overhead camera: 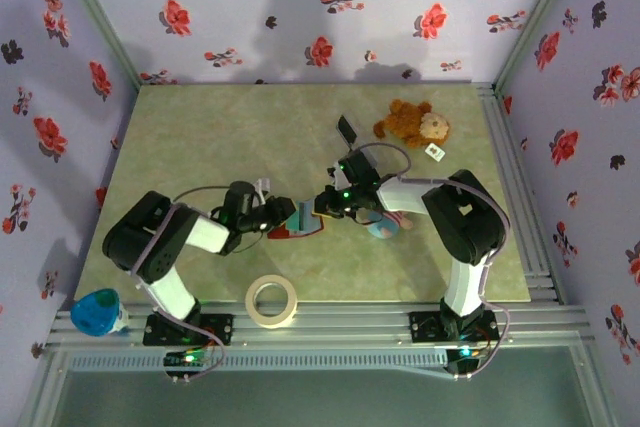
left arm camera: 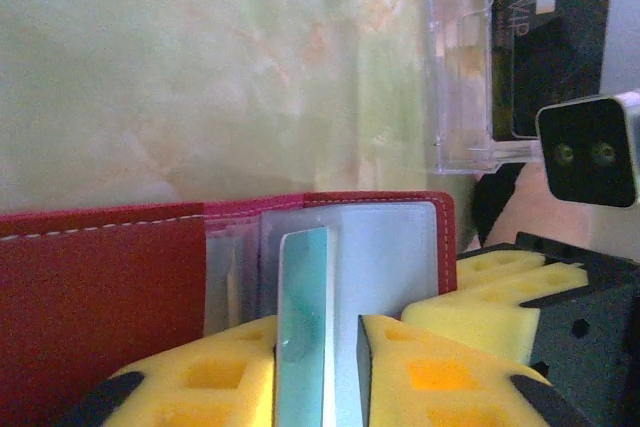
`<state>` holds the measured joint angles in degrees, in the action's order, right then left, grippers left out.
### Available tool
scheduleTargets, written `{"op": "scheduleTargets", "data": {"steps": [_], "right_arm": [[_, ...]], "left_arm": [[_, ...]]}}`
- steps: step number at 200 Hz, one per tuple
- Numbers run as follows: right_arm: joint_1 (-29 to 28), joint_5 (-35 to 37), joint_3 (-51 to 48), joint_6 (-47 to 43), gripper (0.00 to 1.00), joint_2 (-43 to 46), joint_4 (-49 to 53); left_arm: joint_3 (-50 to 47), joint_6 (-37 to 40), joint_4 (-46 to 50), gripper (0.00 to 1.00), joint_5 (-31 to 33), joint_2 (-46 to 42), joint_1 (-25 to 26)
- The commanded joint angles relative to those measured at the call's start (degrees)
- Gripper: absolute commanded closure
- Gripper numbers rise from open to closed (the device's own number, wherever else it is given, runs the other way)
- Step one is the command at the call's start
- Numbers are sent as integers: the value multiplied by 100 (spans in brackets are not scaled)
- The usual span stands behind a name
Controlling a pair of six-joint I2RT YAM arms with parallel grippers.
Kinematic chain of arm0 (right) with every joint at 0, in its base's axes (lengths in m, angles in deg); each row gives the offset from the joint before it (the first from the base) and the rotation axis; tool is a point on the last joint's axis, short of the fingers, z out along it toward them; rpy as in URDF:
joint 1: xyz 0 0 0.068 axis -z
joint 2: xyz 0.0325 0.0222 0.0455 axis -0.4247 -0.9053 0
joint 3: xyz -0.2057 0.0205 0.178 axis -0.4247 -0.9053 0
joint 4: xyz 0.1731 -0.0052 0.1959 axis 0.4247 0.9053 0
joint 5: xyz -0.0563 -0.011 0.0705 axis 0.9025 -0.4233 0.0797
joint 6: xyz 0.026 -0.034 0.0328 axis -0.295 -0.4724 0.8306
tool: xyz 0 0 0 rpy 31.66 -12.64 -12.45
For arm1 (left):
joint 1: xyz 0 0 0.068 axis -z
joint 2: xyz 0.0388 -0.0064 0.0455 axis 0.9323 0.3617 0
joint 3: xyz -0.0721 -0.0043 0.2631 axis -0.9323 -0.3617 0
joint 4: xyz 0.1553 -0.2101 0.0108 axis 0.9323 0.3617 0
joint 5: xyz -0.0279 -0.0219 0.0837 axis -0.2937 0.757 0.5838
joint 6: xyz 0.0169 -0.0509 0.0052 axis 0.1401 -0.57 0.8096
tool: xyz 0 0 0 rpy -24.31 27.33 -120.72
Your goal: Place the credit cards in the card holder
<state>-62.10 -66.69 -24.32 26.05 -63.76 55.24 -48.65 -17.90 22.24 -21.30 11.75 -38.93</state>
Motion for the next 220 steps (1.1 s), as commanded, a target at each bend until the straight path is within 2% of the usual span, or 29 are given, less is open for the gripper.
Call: {"op": "scheduleTargets", "data": {"steps": [1,34,67,96,138,192,220], "right_arm": [[-82,-53,-117,15,90,199,-12],[-81,80,-189,-33,90,350,72],[-77,84,-210,-55,91,301,84],[-90,73,-253,-43,91,273,-11],[-109,59,-244,-26,91,259,-49],[-202,18,-296,129,90,218,-279],[-222,9,-366,168,86,236,-348]], "left_arm": [[176,474,1143,71,56,-153,107],[832,1280,3492,62,567,-656,133],[1227,1730,4520,54,658,-913,133],[1435,1900,4701,55,249,-615,155],[1527,1840,4609,70,254,-466,277],[1551,1472,4667,71,441,-474,490],[1523,1368,4713,65,338,-553,492]]}}
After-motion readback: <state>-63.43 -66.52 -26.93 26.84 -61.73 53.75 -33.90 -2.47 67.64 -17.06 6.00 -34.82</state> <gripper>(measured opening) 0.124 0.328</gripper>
